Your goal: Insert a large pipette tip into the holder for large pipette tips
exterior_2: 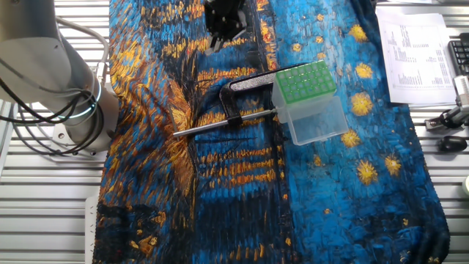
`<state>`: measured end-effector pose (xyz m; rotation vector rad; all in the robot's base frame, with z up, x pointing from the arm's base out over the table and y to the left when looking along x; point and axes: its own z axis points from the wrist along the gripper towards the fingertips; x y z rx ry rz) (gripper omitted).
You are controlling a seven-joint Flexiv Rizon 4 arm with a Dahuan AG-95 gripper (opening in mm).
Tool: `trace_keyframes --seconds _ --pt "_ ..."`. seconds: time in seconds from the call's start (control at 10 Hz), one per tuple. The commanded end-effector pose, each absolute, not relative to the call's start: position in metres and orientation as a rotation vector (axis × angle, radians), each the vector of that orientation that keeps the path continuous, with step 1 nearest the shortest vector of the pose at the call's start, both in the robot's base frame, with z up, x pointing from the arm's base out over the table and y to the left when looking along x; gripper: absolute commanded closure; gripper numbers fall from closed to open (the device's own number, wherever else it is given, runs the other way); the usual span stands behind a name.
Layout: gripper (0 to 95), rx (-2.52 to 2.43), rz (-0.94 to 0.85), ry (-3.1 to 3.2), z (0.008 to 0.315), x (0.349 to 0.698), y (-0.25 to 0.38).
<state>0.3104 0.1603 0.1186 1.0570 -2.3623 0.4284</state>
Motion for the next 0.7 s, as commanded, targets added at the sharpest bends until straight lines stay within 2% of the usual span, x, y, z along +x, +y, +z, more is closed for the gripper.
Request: trace_keyframes --seconds 0.1,0.5,0.7 --pt "95.0 1.081 0.449 -2.358 0.117 0.311 0.161" --pt "95.0 1.296 0.432 -2.285 0.12 0.31 0.162" --pt "95.0 1.324 0.475 -2.24 0.143 0.308 0.165"
